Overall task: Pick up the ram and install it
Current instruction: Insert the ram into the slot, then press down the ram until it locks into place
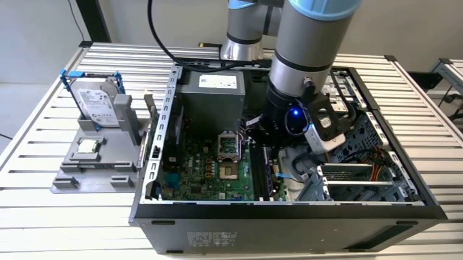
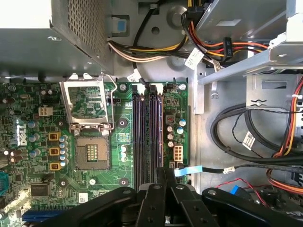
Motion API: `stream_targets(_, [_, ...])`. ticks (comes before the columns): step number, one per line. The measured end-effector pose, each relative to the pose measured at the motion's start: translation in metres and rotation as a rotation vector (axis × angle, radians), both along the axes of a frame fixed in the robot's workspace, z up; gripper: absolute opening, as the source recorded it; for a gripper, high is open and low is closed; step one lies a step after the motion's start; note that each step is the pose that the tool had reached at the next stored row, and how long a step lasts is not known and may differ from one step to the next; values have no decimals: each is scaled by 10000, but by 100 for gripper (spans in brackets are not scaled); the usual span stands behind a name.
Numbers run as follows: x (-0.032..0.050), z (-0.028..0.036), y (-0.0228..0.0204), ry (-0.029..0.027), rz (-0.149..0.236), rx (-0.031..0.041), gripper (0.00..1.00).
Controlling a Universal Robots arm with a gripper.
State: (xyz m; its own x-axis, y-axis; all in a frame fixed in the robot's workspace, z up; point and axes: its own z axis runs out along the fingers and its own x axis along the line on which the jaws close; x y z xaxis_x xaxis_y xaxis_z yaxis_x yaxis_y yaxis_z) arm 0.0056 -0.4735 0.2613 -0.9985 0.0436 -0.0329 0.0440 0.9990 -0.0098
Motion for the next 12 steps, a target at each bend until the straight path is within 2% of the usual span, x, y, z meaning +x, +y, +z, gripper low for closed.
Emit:
stream_targets(7, [-5, 0, 0, -2, 0, 0, 0])
stream_targets(9, [-6, 0, 0, 23, -1, -3, 0])
stream_targets(12, [-6, -3, 0, 24, 15, -1, 0])
